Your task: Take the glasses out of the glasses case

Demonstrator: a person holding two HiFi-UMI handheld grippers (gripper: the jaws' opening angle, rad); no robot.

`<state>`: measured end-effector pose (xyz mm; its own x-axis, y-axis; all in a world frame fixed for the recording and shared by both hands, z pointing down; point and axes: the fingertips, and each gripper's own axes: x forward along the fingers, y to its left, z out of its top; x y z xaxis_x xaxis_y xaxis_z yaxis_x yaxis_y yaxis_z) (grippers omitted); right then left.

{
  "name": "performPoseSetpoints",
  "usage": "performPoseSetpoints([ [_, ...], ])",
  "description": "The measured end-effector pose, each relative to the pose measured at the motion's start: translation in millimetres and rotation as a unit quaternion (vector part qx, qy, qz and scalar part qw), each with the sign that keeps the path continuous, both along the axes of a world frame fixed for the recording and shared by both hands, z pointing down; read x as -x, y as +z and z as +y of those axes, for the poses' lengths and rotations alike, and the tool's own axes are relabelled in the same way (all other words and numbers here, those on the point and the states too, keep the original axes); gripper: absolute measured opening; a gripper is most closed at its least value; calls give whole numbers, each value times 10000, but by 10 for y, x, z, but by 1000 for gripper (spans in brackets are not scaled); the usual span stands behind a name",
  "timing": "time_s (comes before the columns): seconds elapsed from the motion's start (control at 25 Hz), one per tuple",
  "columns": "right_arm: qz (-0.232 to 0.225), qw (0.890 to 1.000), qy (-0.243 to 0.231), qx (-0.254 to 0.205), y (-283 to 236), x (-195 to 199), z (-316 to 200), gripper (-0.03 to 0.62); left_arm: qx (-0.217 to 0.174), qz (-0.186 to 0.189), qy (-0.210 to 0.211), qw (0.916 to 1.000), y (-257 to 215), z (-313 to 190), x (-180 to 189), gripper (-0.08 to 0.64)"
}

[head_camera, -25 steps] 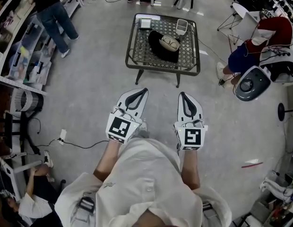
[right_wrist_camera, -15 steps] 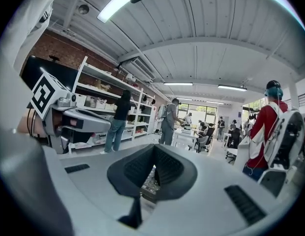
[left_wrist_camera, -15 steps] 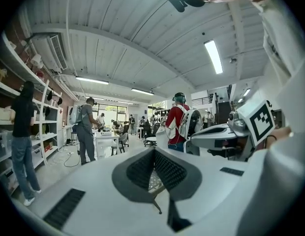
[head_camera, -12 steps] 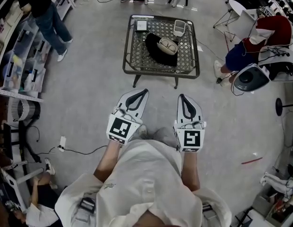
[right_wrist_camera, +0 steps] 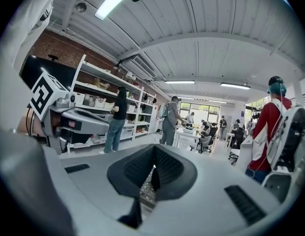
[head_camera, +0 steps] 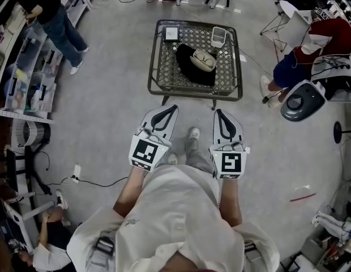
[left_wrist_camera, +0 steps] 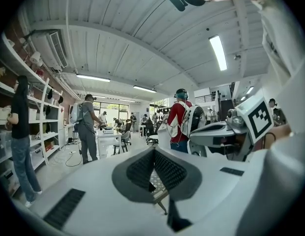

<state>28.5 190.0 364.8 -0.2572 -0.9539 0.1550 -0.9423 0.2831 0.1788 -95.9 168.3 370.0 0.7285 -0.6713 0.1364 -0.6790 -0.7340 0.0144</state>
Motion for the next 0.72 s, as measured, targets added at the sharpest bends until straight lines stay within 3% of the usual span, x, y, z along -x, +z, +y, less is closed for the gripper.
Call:
performPoseSetpoints([
  [0.72,-170,9988,-438,109,36,-694,-1290,6,103,-264,-449,9986,12,-1139,-673,9],
])
